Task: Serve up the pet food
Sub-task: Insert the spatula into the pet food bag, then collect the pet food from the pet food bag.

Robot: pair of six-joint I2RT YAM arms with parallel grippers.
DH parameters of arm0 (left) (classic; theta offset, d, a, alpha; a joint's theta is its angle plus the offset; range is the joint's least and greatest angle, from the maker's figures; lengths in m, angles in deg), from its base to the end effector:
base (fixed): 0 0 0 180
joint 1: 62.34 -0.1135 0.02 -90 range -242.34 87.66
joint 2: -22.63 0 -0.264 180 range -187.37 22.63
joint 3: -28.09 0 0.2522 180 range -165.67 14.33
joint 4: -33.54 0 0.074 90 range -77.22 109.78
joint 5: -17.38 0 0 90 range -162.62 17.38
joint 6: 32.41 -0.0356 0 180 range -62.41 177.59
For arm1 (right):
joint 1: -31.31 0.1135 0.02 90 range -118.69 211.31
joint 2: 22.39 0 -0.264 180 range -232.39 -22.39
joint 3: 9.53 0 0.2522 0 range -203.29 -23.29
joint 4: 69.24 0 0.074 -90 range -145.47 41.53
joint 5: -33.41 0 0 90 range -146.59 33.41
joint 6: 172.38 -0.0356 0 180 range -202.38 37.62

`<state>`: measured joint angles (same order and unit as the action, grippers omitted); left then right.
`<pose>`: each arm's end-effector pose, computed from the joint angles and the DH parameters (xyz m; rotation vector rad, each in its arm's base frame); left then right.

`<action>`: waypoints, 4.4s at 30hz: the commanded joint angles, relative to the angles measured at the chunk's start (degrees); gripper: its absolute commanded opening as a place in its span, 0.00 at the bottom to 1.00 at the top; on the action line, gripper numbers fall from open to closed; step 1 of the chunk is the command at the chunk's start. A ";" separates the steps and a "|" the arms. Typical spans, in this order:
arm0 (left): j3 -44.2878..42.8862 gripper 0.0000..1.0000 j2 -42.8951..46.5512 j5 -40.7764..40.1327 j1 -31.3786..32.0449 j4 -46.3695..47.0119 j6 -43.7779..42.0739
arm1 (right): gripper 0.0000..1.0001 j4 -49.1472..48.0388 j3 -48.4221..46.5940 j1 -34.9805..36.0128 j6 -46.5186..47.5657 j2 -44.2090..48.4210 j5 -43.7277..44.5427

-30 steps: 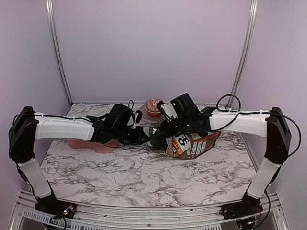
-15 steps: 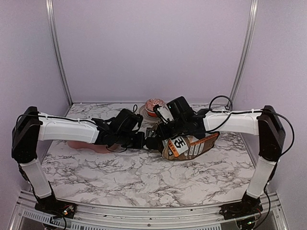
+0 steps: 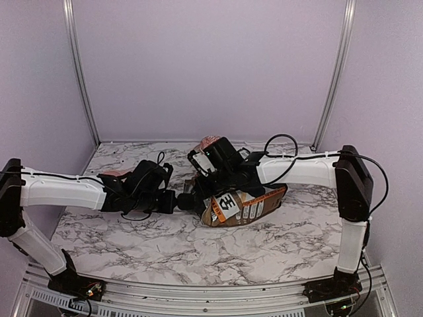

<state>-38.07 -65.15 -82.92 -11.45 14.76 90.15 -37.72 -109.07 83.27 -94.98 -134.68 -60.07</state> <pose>0.2114 -0.2499 0.2137 0.2746 2.3098 -0.5584 0.2722 0.3514 0.2257 -0.8471 2.2762 0.6093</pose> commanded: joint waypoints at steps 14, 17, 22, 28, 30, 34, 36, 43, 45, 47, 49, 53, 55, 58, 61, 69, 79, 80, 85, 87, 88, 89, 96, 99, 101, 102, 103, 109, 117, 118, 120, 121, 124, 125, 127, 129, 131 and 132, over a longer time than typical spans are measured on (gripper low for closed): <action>2.48 0.00 -6.66 5.12 -1.50 9.53 7.91 | 0.00 4.84 0.95 1.10 -0.16 1.22 2.23; 1.67 0.00 -8.30 5.37 -1.52 9.85 8.99 | 0.00 4.50 1.59 0.99 -0.41 1.39 2.18; 1.10 0.00 -10.07 7.14 -1.80 10.13 10.85 | 0.00 4.23 1.67 0.97 -0.43 1.29 1.95; 1.29 0.00 -11.26 11.43 -2.43 12.60 12.91 | 0.00 3.86 1.45 0.74 -0.60 0.54 1.67; 2.14 0.00 -10.75 12.59 -2.91 14.54 13.76 | 0.00 3.80 1.08 0.69 -0.88 0.17 1.60; 2.83 0.00 -11.26 17.64 -5.14 16.11 16.50 | 0.00 4.06 0.35 0.68 -1.58 -0.47 0.46; 2.75 0.00 -11.51 19.46 -6.01 16.28 17.32 | 0.00 3.27 0.71 0.64 -1.70 -0.41 -0.15; 2.73 0.00 -12.36 22.25 -6.77 17.31 20.16 | 0.00 -0.03 2.11 0.65 -2.26 -0.30 -2.36; 2.66 0.00 -12.78 22.93 -6.77 17.90 20.85 | 0.00 -1.04 2.41 0.60 -2.14 -0.30 -3.23; 2.50 0.00 -12.93 23.47 -6.77 18.18 21.28 | 0.00 -1.61 2.81 0.60 -1.82 -0.20 -3.59; 2.25 0.00 -12.87 23.58 -6.86 18.34 21.64 | 0.00 -2.20 3.21 0.53 -1.57 -0.06 -4.14; 1.85 0.00 -13.22 23.64 -6.86 19.09 22.36 | 0.00 -3.60 4.43 0.41 -1.24 0.63 -5.35; 1.62 0.00 -13.65 24.17 -6.86 20.22 22.67 | 0.00 -4.30 5.10 0.33 -0.94 1.03 -5.60; 1.31 0.00 -14.00 24.37 -6.90 21.45 23.03 | 0.00 -5.06 6.08 0.04 -0.72 1.65 -6.09; 0.80 0.00 -14.46 24.52 -6.86 22.18 23.16 | 0.00 -5.63 7.03 -0.26 -0.56 2.25 -6.50; -0.31 0.00 -16.05 25.71 -6.86 25.35 22.90 | 0.00 -7.07 8.63 -1.06 -0.46 3.02 -7.54; -1.12 0.00 -18.73 26.28 -6.86 30.69 22.81 | 0.00 -7.31 9.33 -1.91 -0.32 3.62 -8.03; -1.08 0.00 -18.89 26.44 -6.87 30.95 22.81 | 0.00 -7.37 9.36 -1.95 -0.33 3.73 -7.96; 0.60 0.00 -17.41 26.42 -6.93 31.73 22.25 | 0.00 -7.05 9.39 -2.29 -0.43 3.92 -7.52; 1.60 0.00 -16.37 26.22 -7.01 31.73 21.86 | 0.00 -6.72 9.16 -2.51 -0.41 4.00 -7.14; 2.08 0.00 -15.86 26.15 -7.03 31.73 21.66 | 0.00 -6.63 9.07 -2.65 -0.45 4.13 -6.96; 2.62 0.00 -15.39 26.01 -7.08 31.73 21.47 | 0.00 -6.48 9.06 -2.72 -0.54 4.16 -6.85; 5.19 0.00 -12.56 26.47 -7.12 32.07 19.40 | 0.00 -5.89 9.43 -3.13 -1.12 5.49 -5.77; 6.54 0.00 -11.16 26.48 -7.12 32.41 18.34 | 0.00 -6.07 10.38 -3.41 -1.65 6.28 -4.99; 7.37 0.00 -10.41 26.55 -7.12 32.64 17.72 | 0.00 -6.00 10.96 -3.36 -1.89 6.82 -4.79; 7.73 0.00 -10.11 26.64 -7.10 32.76 17.45 | 0.00 -5.80 11.11 -5.09 -2.02 7.08 -4.78; 8.08 0.00 -9.86 26.73 -7.12 32.93 17.28 | 0.00 -5.62 11.27 -5.46 -1.99 7.40 -4.64; 9.27 0.00 -9.13 28.10 -7.21 34.16 15.99 | 0.00 -4.63 11.34 -5.73 -2.82 8.70 -2.84; 11.63 0.00 -7.17 28.44 -7.39 36.18 15.15 | 0.00 -3.65 11.07 -5.74 -5.03 8.85 -2.25; 11.98 0.00 -6.73 28.41 -7.39 36.39 14.90 | 0.00 -3.43 11.06 -5.73 -5.13 8.91 -2.23; 12.44 0.00 -6.06 28.26 -7.46 36.59 13.84 | 0.00 -3.03 11.13 -5.69 -5.12 8.70 -2.23; 12.56 0.00 -5.85 28.24 -7.47 36.65 13.51 | 0.00 -2.81 11.20 -5.65 -5.09 8.56 -2.27; 13.20 0.00 -5.16 28.24 -7.48 37.22 13.05 | 0.00 -2.40 11.21 -5.45 -4.69 7.87 -3.86; 13.61 0.00 -4.72 28.16 -7.48 37.65 13.10 | 0.00 -2.26 11.21 -5.04 -4.45 7.78 -3.99; 14.12 0.00 -3.94 27.98 -7.48 38.30 13.23 | 0.00 -2.20 11.34 -4.34 -4.24 7.64 -3.33; 14.38 0.00 -3.27 27.97 -7.48 38.41 13.22 | 0.00 -1.97 11.48 -4.24 -4.27 7.48 -2.67; 14.50 0.00 -3.04 28.05 -7.48 38.37 13.28 | 0.00 -1.81 11.59 -2.41 -4.15 7.18 -2.27; 14.60 0.00 -3.01 28.08 -7.48 38.40 13.48 | 0.00 -1.70 11.61 -2.08 -4.15 7.03 -2.16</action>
<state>-23.86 -70.38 -55.01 -18.53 50.11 104.59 -44.16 -98.01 79.58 -99.48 -127.68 -64.27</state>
